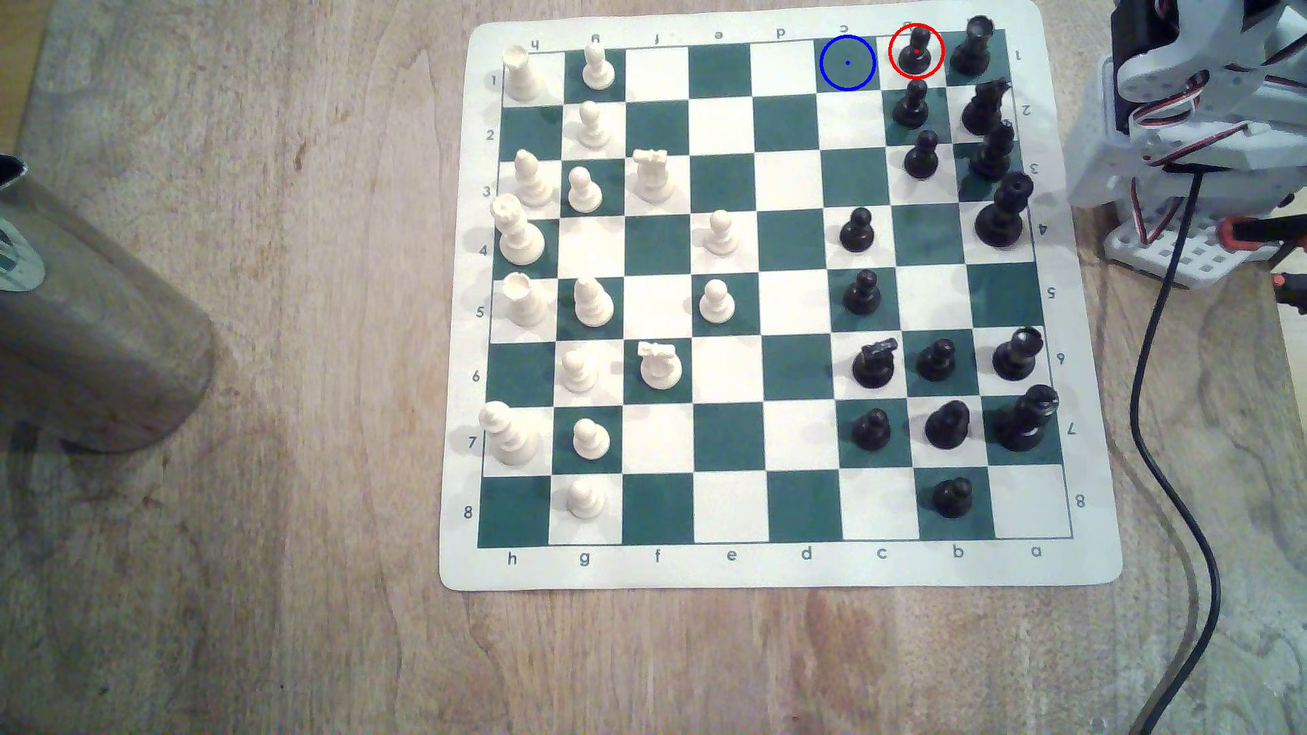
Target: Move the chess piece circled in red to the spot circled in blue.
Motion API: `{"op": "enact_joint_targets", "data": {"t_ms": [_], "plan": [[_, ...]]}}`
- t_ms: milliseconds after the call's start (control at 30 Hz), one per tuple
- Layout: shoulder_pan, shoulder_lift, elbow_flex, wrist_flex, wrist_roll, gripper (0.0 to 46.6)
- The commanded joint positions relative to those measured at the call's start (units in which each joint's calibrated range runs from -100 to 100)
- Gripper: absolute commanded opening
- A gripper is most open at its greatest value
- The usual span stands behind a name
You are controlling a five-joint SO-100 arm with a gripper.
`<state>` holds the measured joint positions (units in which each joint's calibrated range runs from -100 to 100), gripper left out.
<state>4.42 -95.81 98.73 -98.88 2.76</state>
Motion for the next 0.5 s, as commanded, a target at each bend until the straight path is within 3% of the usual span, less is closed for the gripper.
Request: {"op": "enact_joint_targets", "data": {"t_ms": [0,467], "plan": [[3.67,0.06,0.63,4.86,0.24,0.2],[11.02,0.06,-22.49,59.82,0.24,0.2]]}}
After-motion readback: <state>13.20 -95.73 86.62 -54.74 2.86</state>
